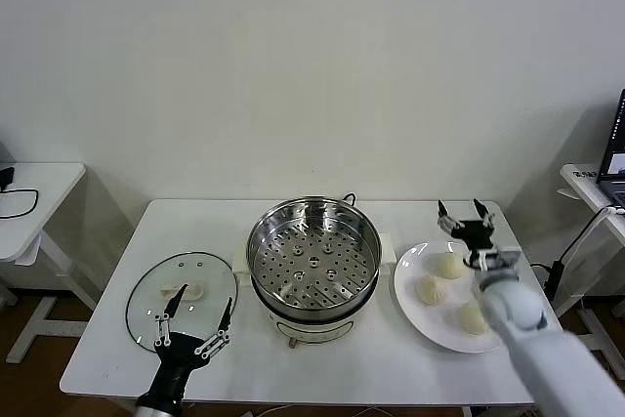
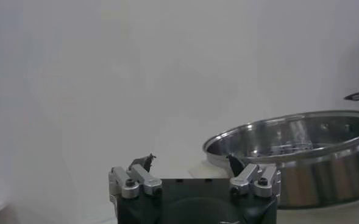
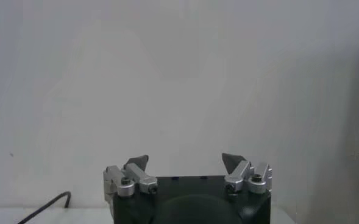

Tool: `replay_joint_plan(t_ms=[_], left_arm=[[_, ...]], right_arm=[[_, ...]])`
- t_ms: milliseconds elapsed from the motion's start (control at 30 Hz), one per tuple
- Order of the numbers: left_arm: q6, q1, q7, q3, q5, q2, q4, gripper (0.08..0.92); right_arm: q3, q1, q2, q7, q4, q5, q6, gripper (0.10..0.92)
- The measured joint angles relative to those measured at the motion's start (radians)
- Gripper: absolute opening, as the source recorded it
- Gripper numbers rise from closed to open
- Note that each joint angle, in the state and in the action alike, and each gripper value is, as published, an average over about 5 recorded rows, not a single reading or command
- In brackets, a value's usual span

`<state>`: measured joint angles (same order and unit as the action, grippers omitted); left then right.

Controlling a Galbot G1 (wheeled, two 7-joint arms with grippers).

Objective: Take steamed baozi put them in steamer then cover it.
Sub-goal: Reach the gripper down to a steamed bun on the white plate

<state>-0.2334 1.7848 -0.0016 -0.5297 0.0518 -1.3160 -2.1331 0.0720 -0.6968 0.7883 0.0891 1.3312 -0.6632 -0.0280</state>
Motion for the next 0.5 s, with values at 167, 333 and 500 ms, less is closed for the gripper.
replay_joint_plan(t_ms=[167, 333, 500], left_arm=[[0.004, -0.002, -0.003, 0.004, 0.0, 0.0, -0.005, 0.823], [0.013, 0.0, -0.009, 0.007, 0.0, -0.005, -0.012, 0.823], [0.017, 0.003, -0.011, 0.004, 0.0, -0.01, -0.016, 0.823]], right_arm=[[-0.161, 0.189, -0.062, 0.268, -0.123, 0.047, -0.012, 0.823], [-0.315, 0.373, -0.086, 0.563, -0.235, 0.15, -0.014, 0.823], [-0.442, 0.527, -0.085, 0.829, -0.327, 0.296, -0.003, 0.823]])
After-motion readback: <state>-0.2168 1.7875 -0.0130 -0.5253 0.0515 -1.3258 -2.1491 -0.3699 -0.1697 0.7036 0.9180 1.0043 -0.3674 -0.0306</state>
